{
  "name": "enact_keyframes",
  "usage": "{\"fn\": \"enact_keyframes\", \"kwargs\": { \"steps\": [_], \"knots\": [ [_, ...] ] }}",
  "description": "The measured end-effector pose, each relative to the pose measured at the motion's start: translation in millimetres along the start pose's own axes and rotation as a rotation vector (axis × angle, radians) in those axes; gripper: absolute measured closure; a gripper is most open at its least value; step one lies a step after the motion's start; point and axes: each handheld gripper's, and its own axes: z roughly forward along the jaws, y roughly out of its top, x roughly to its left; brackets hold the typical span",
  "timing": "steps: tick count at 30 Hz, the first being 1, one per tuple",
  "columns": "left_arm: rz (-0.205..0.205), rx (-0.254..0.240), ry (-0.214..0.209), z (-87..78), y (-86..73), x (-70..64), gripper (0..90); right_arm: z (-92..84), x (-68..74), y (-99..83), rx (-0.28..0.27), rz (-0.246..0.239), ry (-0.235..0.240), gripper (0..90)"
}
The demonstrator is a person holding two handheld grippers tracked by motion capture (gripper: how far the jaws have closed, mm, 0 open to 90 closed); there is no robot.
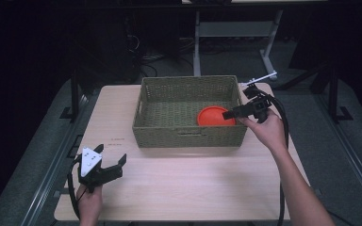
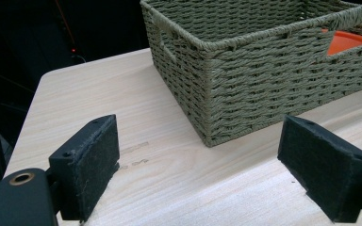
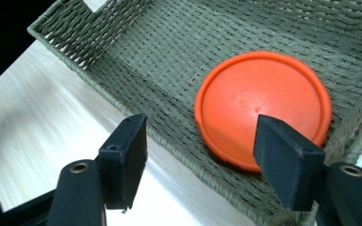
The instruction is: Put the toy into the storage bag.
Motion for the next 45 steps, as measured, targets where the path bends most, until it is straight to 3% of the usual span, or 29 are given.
{"fn": "enact_keyframes", "kwargs": {
  "steps": [28, 33, 39, 45],
  "knots": [
    [0.001, 0.000, 0.002, 0.5, -0.2, -1.3, 12.7, -28.0, -16.8, -61.7, -0.064, 0.074, 0.033, 32.7],
    [0.001, -0.001, 0.002, 0.5, -0.3, -1.1, 12.7, -33.5, -16.4, -71.4, -0.078, 0.069, 0.038, 32.5],
    [0.000, -0.002, 0.002, 0.5, -0.3, -1.9, 12.7, -35.2, -16.9, -88.1, -0.088, 0.061, 0.032, 32.4],
    [0.003, -0.001, 0.000, 0.6, -0.4, -2.3, 12.8, -33.4, -21.3, -107.3, -0.089, 0.085, 0.038, 32.1]
  ]
}}
